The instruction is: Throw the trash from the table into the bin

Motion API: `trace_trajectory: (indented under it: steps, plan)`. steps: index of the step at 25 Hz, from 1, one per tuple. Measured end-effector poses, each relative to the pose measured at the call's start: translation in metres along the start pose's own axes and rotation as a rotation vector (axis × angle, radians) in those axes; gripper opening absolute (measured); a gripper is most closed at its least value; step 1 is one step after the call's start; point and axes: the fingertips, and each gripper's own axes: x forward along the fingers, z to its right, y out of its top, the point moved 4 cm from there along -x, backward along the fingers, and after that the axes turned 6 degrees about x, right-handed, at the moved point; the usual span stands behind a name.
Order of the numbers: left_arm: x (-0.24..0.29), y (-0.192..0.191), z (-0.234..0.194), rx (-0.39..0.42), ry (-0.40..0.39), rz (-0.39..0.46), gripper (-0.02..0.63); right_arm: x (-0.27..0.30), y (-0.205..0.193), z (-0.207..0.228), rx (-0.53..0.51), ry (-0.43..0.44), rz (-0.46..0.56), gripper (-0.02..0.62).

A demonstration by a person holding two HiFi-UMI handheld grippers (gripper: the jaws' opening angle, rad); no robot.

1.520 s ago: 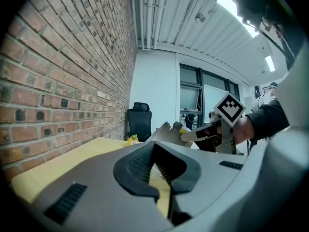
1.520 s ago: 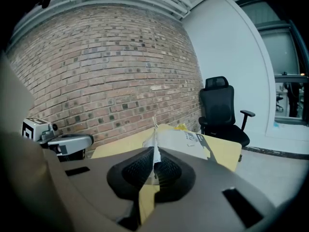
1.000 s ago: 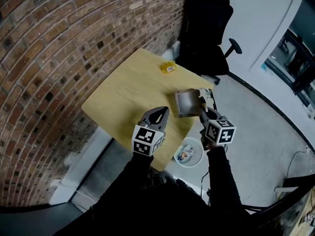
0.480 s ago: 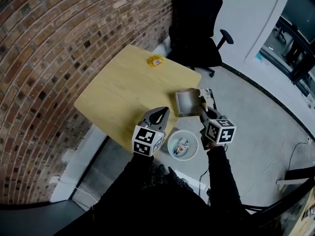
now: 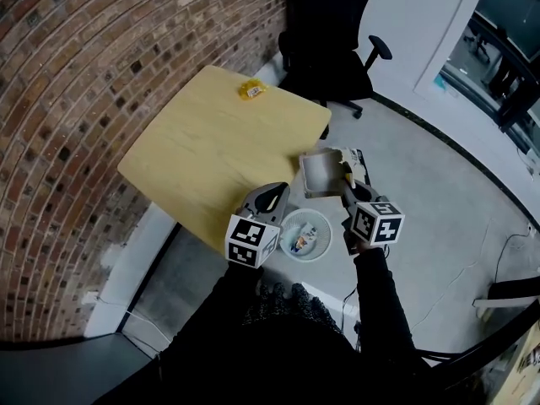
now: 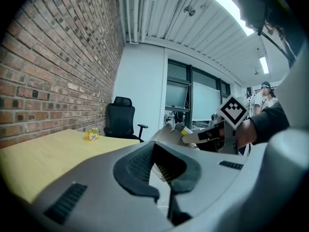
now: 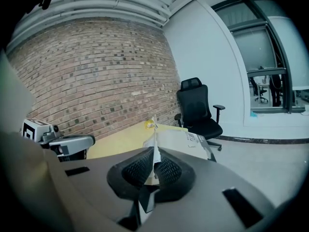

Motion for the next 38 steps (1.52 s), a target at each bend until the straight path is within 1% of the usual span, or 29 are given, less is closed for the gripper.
trace_trajectory:
  steps: [5,11,18,23,26,33,38]
  plan:
    - [0.008,-0.003,0.021,0.003,-0.023,-0.006,0.005,-0.011,-0.006,0.012,0.003,-0.002,-0.005,0.012]
    - [0.021,-0.011,0.047,0.014,-0.078,-0.021,0.005,-0.015,-0.022,0.024,0.015,-0.005,-0.031,0.013]
    - [0.030,-0.035,0.059,0.002,-0.111,-0.052,0.005,-0.015,-0.050,0.040,0.016,-0.010,-0.080,0.012]
    - [0.037,-0.054,0.068,-0.012,-0.156,-0.049,0.006,-0.009,-0.075,0.049,0.046,0.000,-0.094,0.013]
    - [0.043,-0.069,0.074,-0.030,-0.172,-0.053,0.005,-0.003,-0.095,0.056,0.046,0.001,-0.112,0.013]
    - [0.065,-0.116,0.096,-0.004,-0.236,-0.098,0.006,0.011,-0.151,0.078,0.114,-0.022,-0.124,0.012]
    - [0.081,-0.154,0.099,-0.031,-0.242,-0.113,0.005,0.023,-0.185,0.088,0.122,-0.023,-0.137,0.012]
